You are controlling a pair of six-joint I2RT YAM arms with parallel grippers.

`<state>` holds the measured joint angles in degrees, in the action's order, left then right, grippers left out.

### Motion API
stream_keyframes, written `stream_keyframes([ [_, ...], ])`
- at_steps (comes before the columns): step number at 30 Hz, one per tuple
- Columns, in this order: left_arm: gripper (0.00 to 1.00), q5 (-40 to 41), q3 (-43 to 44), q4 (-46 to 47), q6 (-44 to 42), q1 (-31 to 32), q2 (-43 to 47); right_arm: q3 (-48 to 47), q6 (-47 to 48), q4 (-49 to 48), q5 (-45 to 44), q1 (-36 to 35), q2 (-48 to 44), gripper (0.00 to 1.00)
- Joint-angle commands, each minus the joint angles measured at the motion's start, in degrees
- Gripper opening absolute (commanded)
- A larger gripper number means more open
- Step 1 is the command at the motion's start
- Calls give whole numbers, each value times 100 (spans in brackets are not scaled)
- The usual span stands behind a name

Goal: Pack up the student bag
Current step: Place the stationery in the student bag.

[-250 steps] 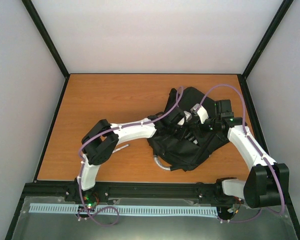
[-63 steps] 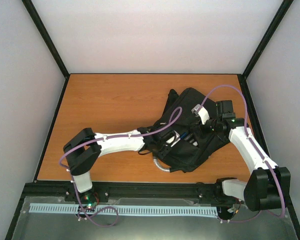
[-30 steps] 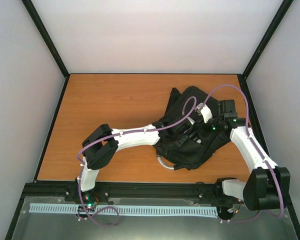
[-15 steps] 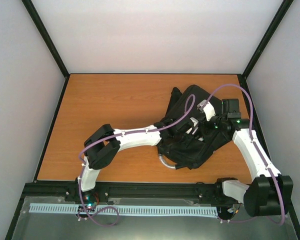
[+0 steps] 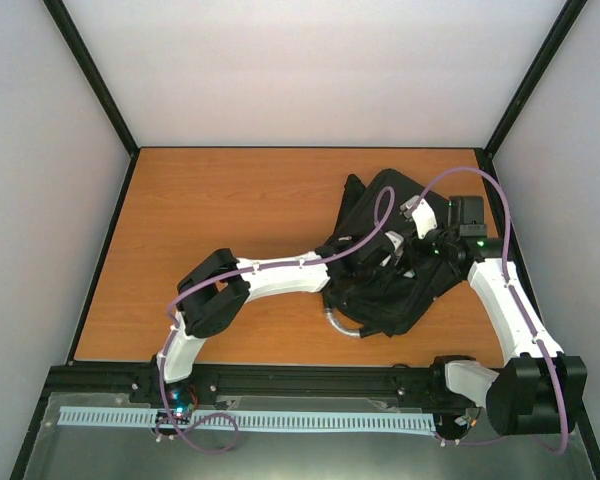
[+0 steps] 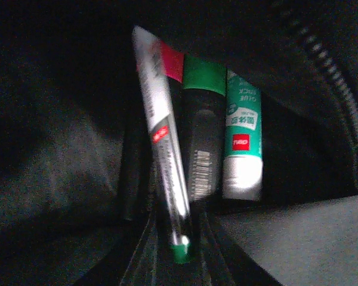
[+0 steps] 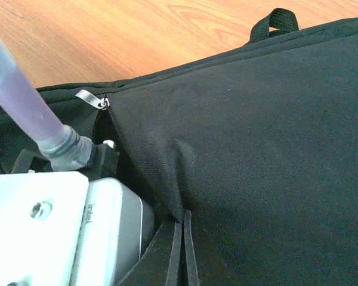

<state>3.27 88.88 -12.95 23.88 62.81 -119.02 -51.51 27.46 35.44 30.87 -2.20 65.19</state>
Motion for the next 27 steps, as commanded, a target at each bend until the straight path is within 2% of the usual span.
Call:
stream_keyframes([
  [1,31,-65,29,1126,166,-23,130,-183,-8,361,1055,-251,-149,3],
  [5,48,-80,-774,1655,238,-22,860,-196,7,342,956,-216,-130,3],
  [9,54,-65,-963,1545,228,-21,1249,-188,34,331,936,-203,-103,3],
  [11,61,-71,-996,1355,185,-17,1408,-170,87,338,841,-202,-86,3],
  [17,63,210,-1614,758,83,-16,2185,-133,214,383,653,-193,-76,3],
  [21,71,1341,-2058,-31,236,-61,2749,-81,321,418,622,-193,-9,3],
  [23,75,1628,-2162,-486,348,-189,2918,-77,415,518,619,-198,91,4],
  [25,76,1747,-2255,-852,521,-407,3037,-67,518,611,591,-195,182,5],
  [27,79,1473,-2438,-976,636,-755,3163,-17,594,662,475,-203,221,6],
])
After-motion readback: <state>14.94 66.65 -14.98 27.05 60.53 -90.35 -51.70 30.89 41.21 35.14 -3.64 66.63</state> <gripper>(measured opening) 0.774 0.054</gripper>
